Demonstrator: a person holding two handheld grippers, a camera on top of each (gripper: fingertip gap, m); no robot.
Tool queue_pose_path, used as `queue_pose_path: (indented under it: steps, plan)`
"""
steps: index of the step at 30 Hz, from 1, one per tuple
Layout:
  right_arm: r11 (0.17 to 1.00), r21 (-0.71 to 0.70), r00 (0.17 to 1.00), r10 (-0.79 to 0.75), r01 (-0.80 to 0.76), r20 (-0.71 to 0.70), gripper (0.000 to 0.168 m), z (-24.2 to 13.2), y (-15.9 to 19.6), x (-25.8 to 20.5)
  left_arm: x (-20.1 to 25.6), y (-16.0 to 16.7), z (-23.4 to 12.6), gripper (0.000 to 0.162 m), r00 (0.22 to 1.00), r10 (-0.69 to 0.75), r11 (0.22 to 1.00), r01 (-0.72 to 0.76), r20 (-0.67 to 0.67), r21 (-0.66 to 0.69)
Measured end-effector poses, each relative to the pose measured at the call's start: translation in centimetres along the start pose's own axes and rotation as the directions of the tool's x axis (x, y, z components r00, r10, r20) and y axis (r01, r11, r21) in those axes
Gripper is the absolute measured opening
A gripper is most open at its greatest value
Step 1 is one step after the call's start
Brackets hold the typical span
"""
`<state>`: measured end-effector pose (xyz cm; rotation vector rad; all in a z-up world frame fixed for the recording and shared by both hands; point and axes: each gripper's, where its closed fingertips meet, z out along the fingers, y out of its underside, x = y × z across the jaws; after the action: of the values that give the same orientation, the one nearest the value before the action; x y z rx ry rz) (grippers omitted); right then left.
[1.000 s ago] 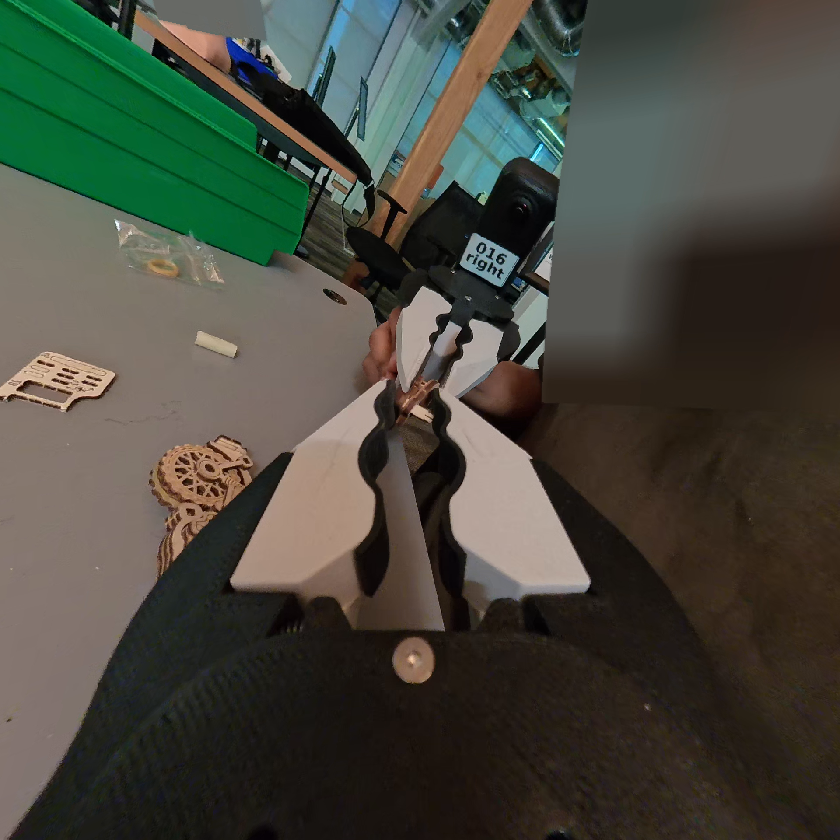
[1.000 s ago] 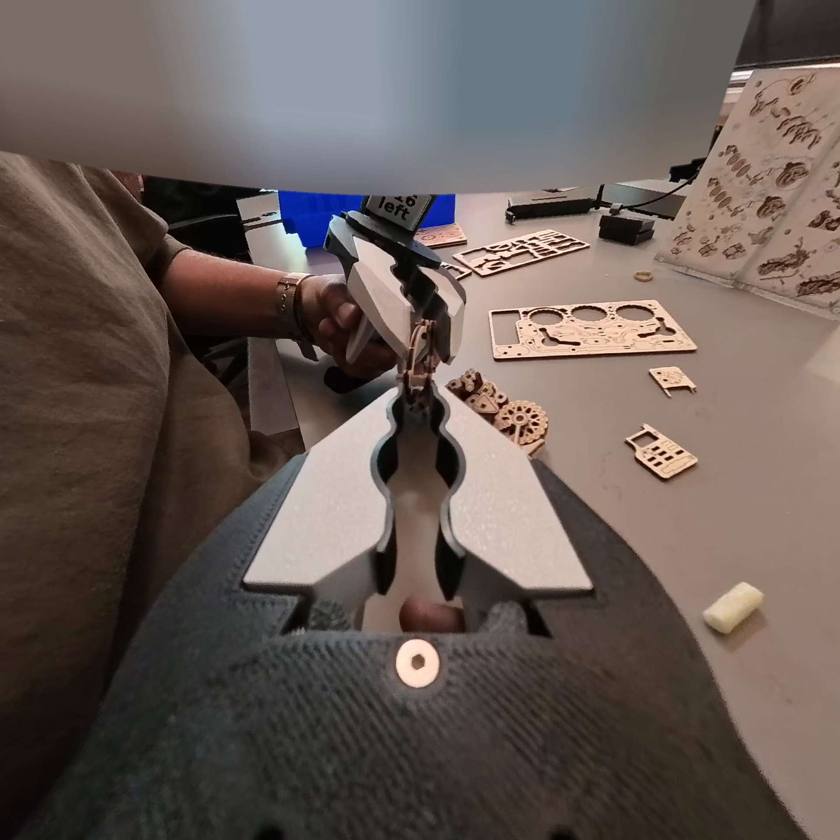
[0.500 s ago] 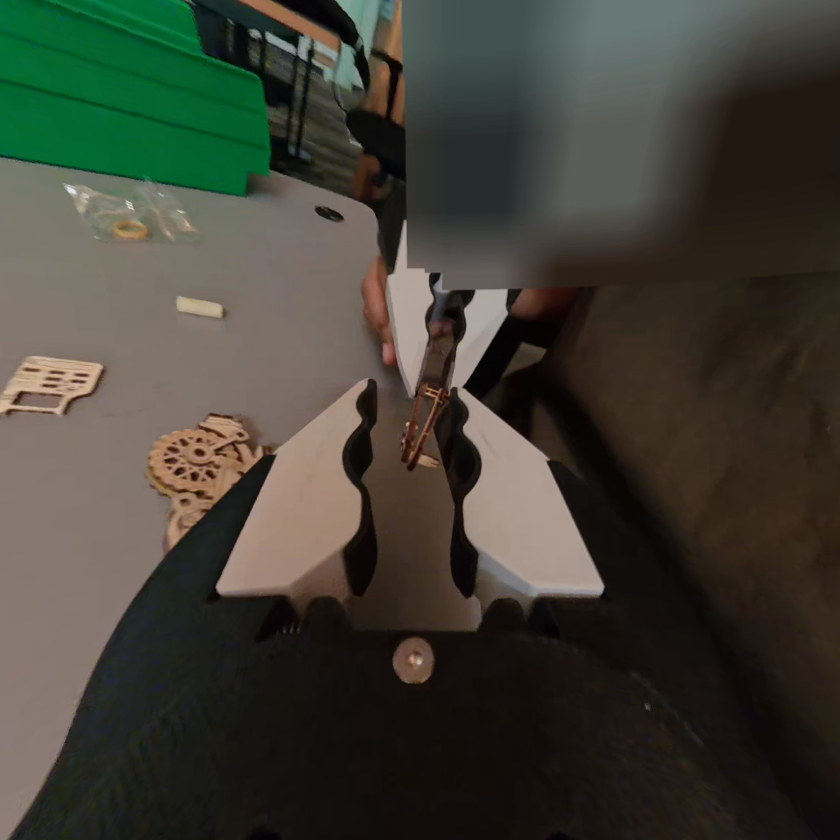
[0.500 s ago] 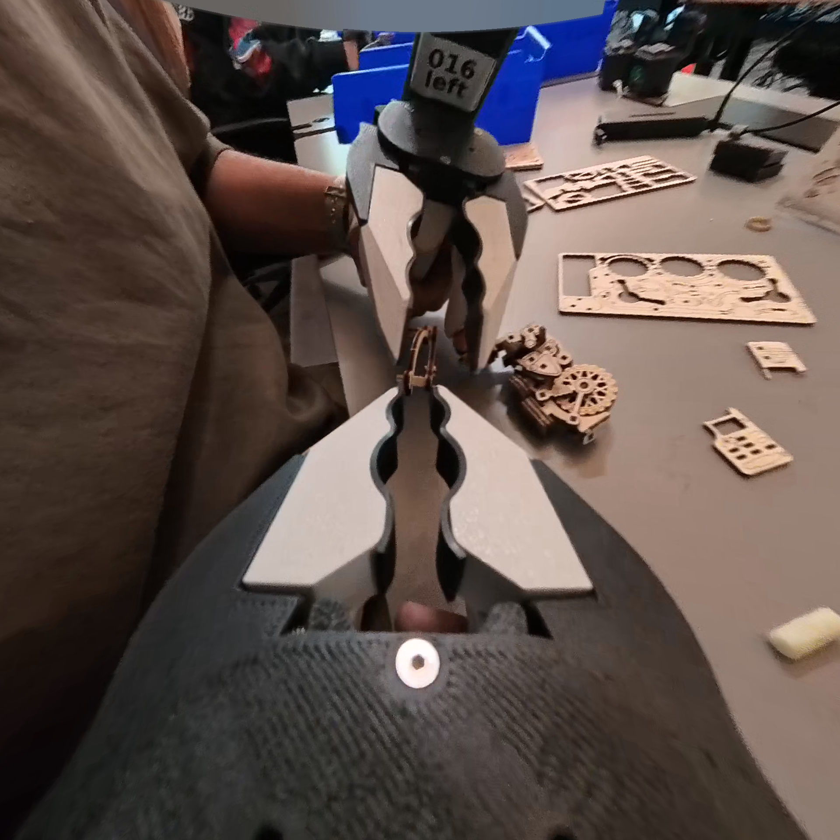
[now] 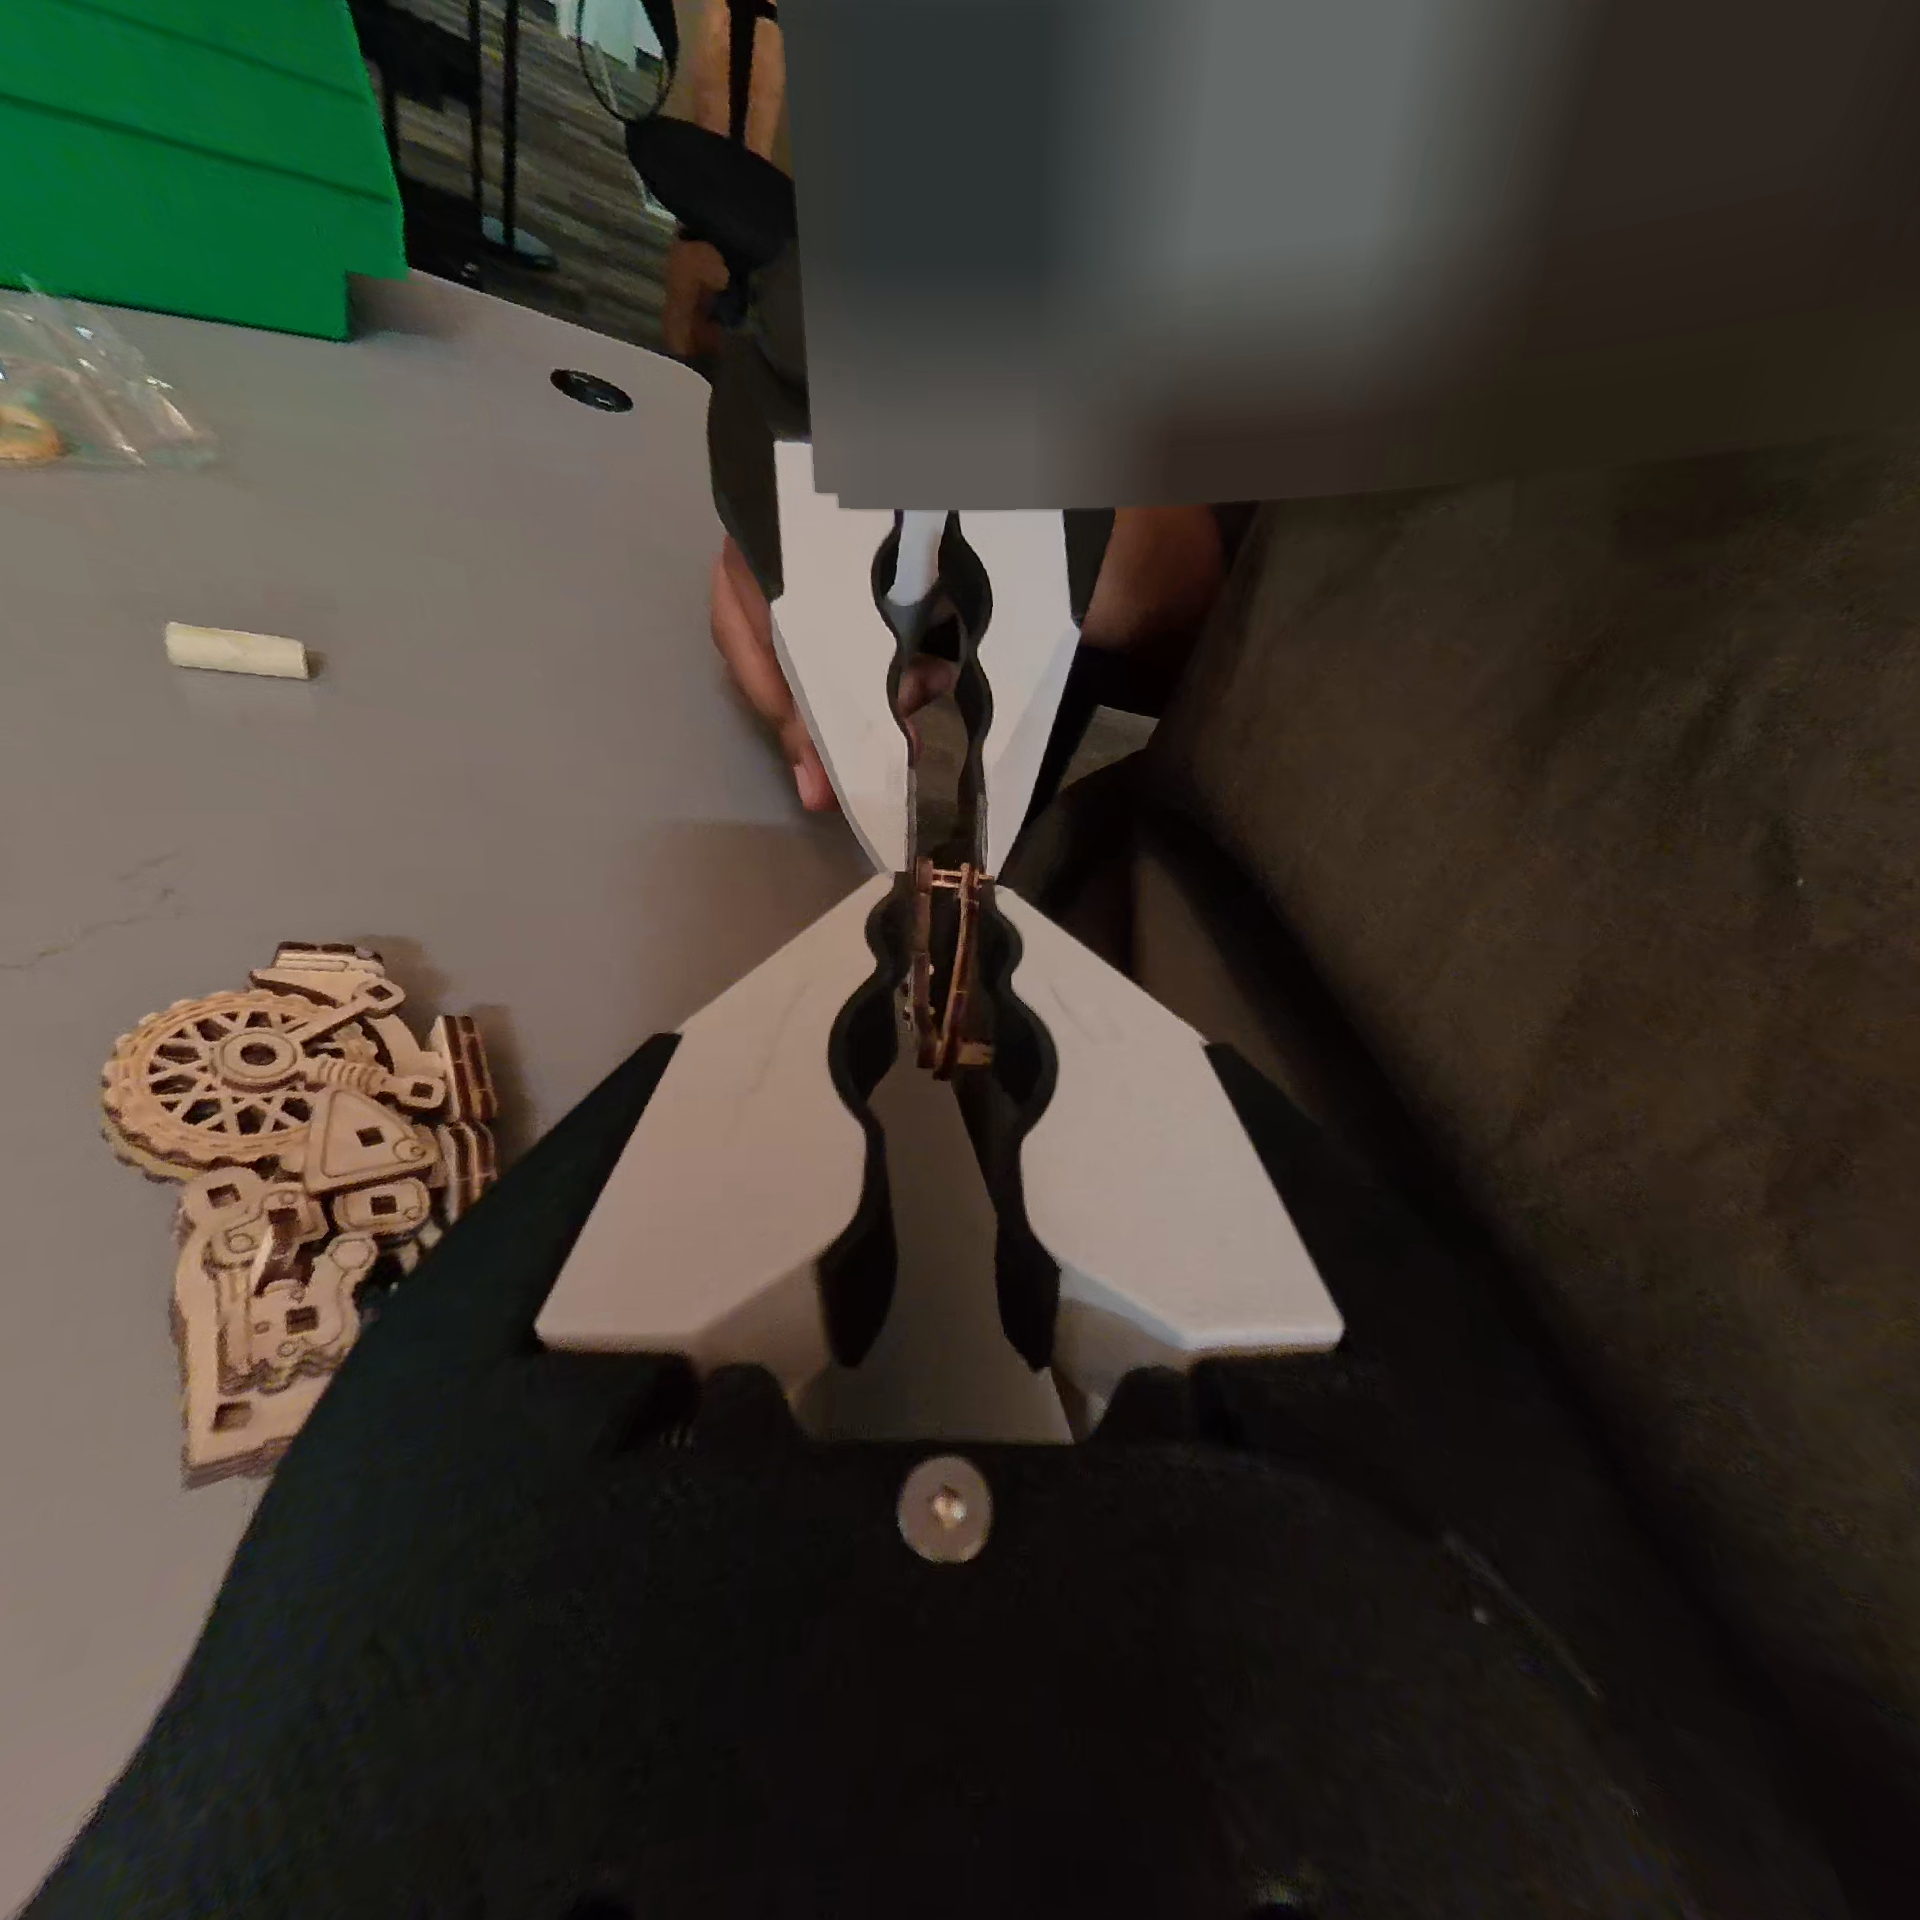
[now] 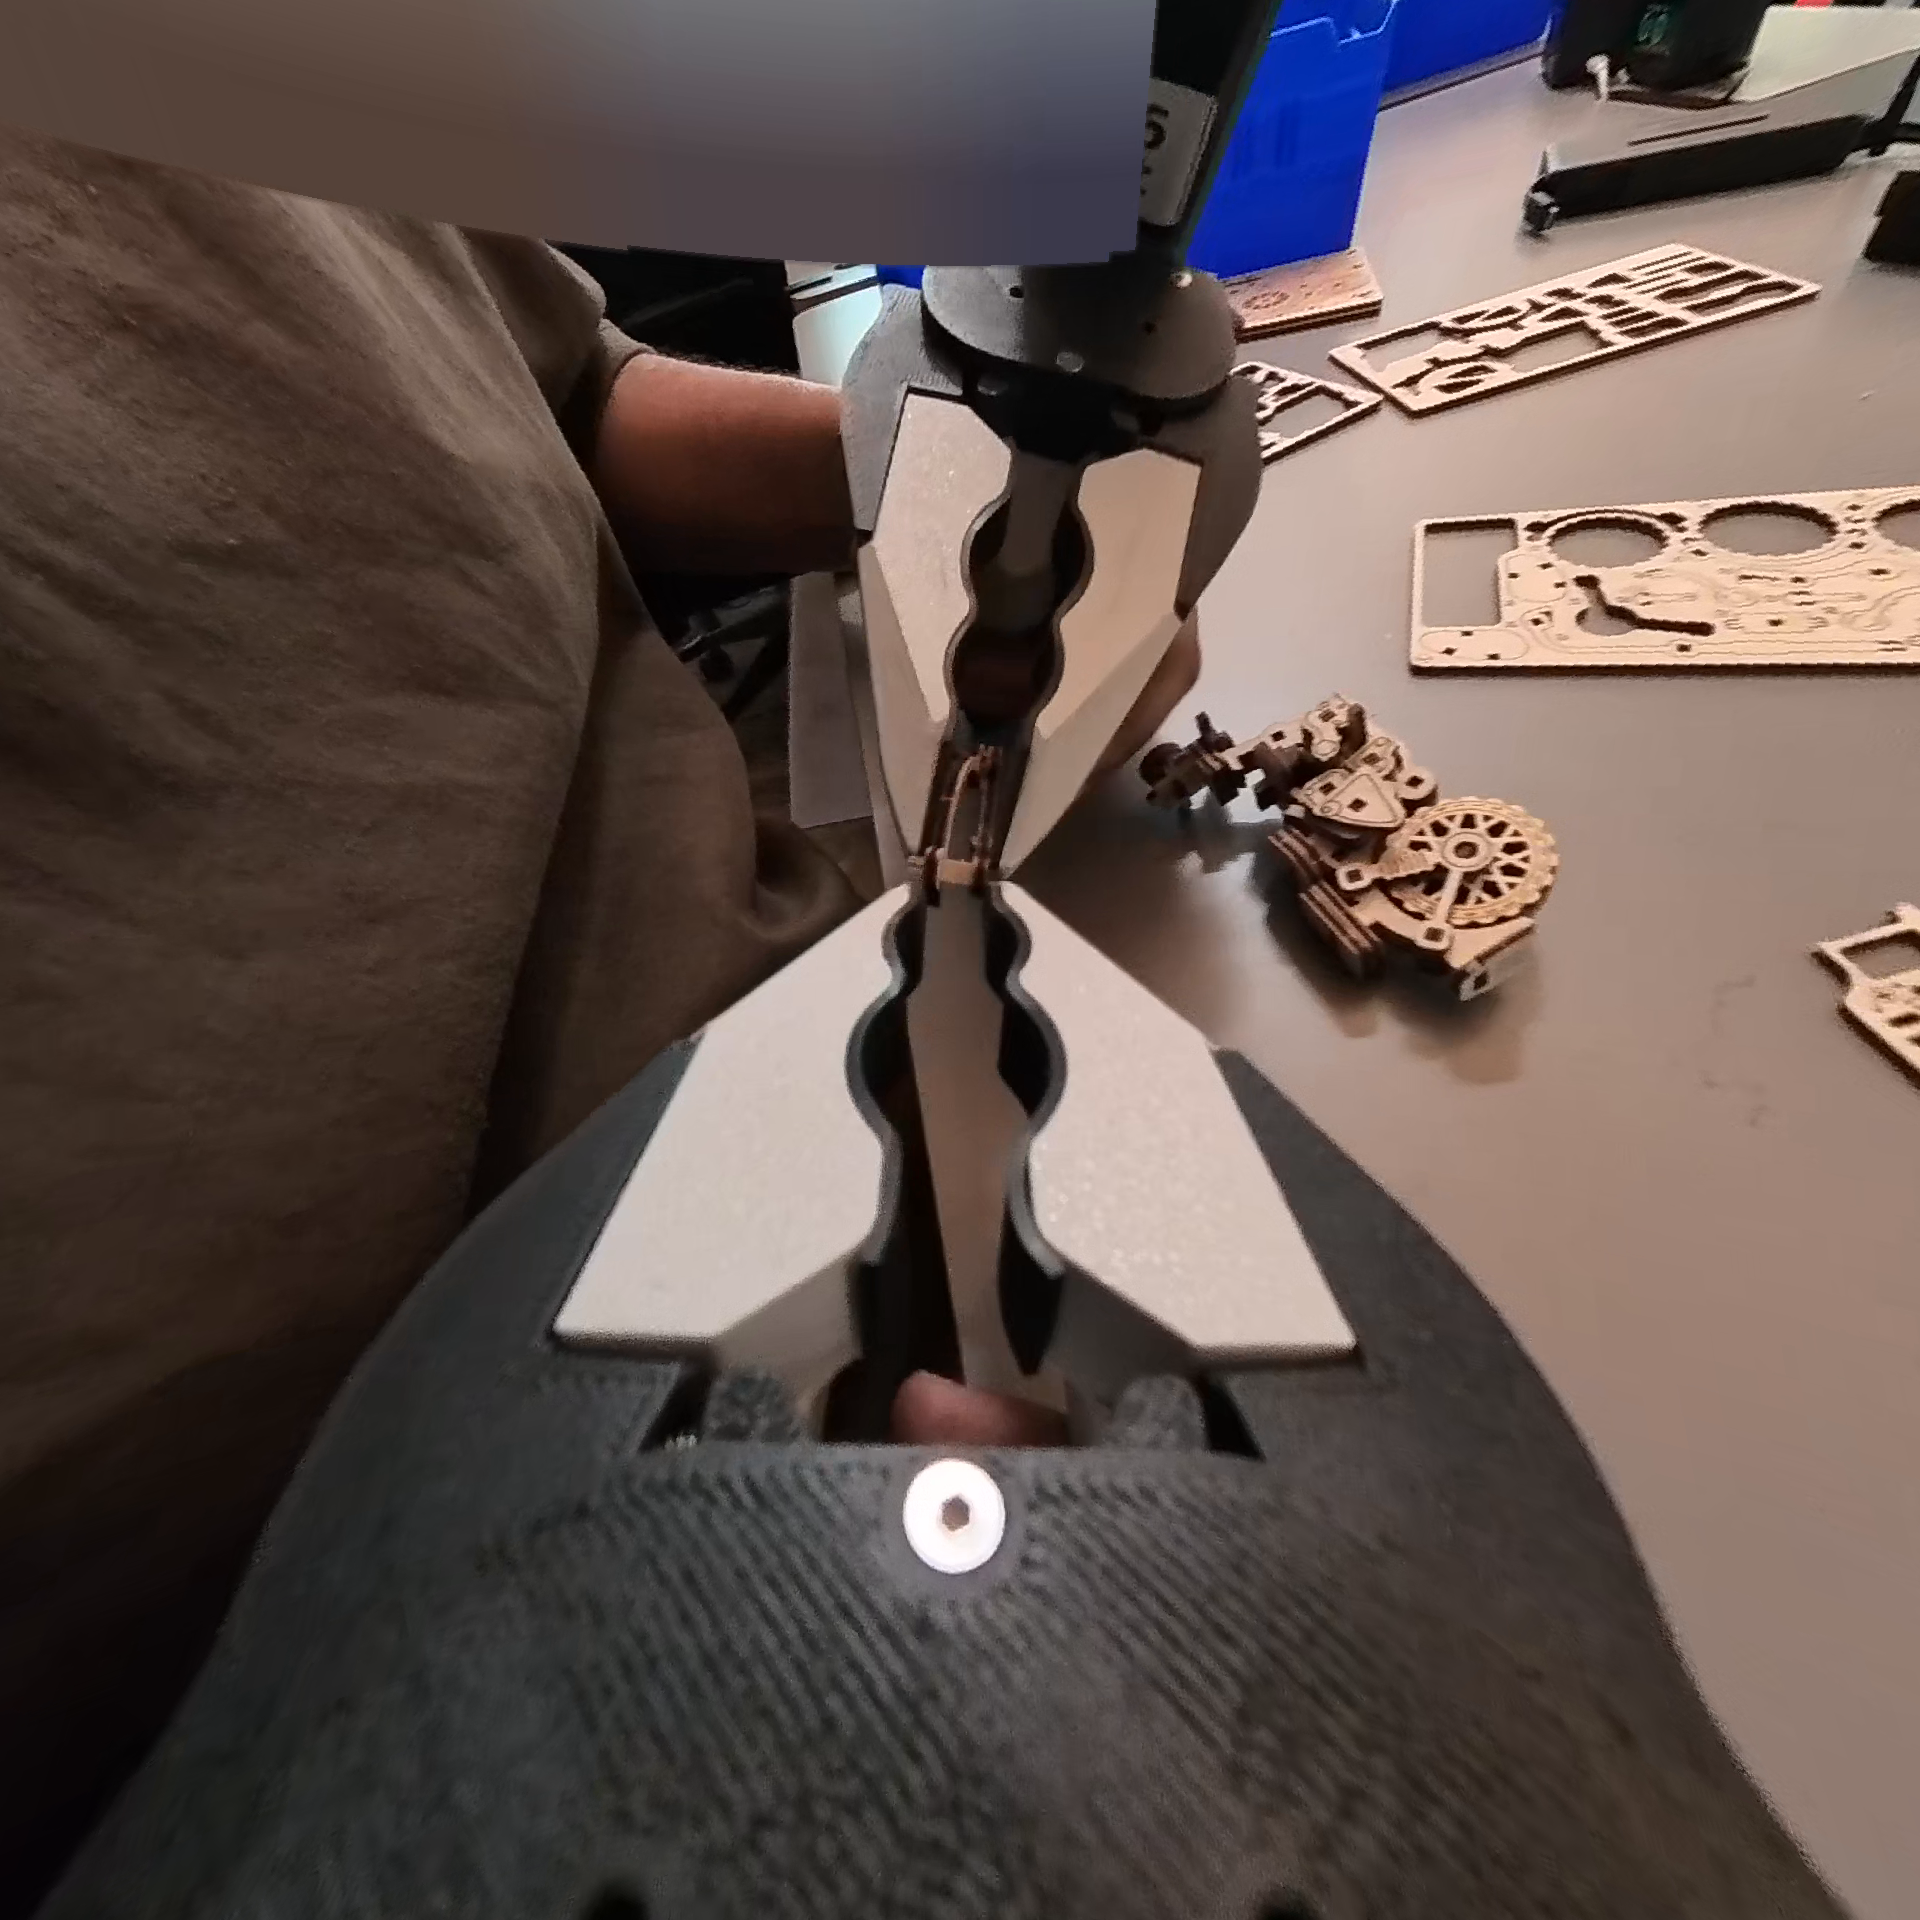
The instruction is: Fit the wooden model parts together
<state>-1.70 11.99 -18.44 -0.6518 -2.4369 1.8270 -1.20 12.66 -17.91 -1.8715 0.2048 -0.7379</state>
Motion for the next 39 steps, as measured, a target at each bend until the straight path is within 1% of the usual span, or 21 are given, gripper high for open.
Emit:
queue_pose_path:
  steps: [6,14,16,17,18,27,31,32,34,36,37,39]
  plan:
    - [1.000,0.001,0.999,0.019,-0.019,0.041,0.010,0.1,0.0,-0.6,0.6,0.2,0.1,0.007,0.999,-0.012,1.000,0.012,-0.043,-0.007]
    - [1.000,0.005,0.998,0.022,-0.023,0.051,0.008,0.1,-0.2,-0.7,0.8,0.0,0.0,0.005,0.999,0.001,1.000,-0.001,-0.047,0.001]
    - [1.000,-0.002,0.999,0.021,-0.021,0.043,0.008,0.1,-0.1,-0.6,0.7,0.1,0.0,0.005,0.999,0.009,1.000,-0.010,-0.036,-0.003]
    - [1.000,-0.004,0.999,0.018,-0.018,0.042,0.004,0.1,-0.1,-0.5,0.6,0.1,0.0,0.005,0.999,0.016,1.000,-0.016,-0.031,-0.006]
    - [1.000,-0.005,0.999,0.015,-0.015,0.039,0.004,0.1,0.0,-0.5,0.5,0.1,0.0,0.000,0.999,0.024,1.000,-0.024,-0.023,-0.009]
    - [1.000,0.001,0.999,0.025,-0.025,0.033,0.004,0.0,-0.1,-0.2,0.3,0.0,0.1,0.000,0.999,0.033,0.999,-0.033,-0.003,-0.009]
    - [1.000,0.020,1.000,0.004,-0.004,-0.004,0.004,-0.2,-0.3,0.3,-0.1,-0.3,0.0,0.002,1.000,0.020,1.000,-0.020,0.020,0.014]
    - [1.000,0.028,1.000,-0.009,0.009,-0.024,0.004,-0.4,-0.5,0.6,-0.4,-0.5,0.0,0.003,0.999,0.016,1.000,-0.017,0.034,0.022]
    - [0.998,0.044,0.997,-0.040,0.042,-0.063,0.004,-0.8,-0.8,1.1,-0.8,-0.7,-0.3,0.022,0.998,0.013,0.999,-0.014,0.059,0.032]
    - [0.993,0.080,0.990,-0.080,0.090,-0.114,0.004,-1.3,-1.4,1.7,-1.3,-1.1,-0.7,0.033,0.997,0.002,0.998,-0.006,0.075,0.062]
    - [0.988,0.098,0.985,-0.108,0.122,-0.134,0.004,-1.5,-1.8,1.9,-1.5,-1.5,-1.0,0.036,0.996,-0.006,0.996,-0.002,0.086,0.086]
    - [0.973,0.119,0.966,-0.173,0.198,-0.192,0.004,-1.9,-2.4,2.2,-1.9,-2.2,-1.5,0.036,0.995,-0.013,0.991,-0.001,0.104,0.134]
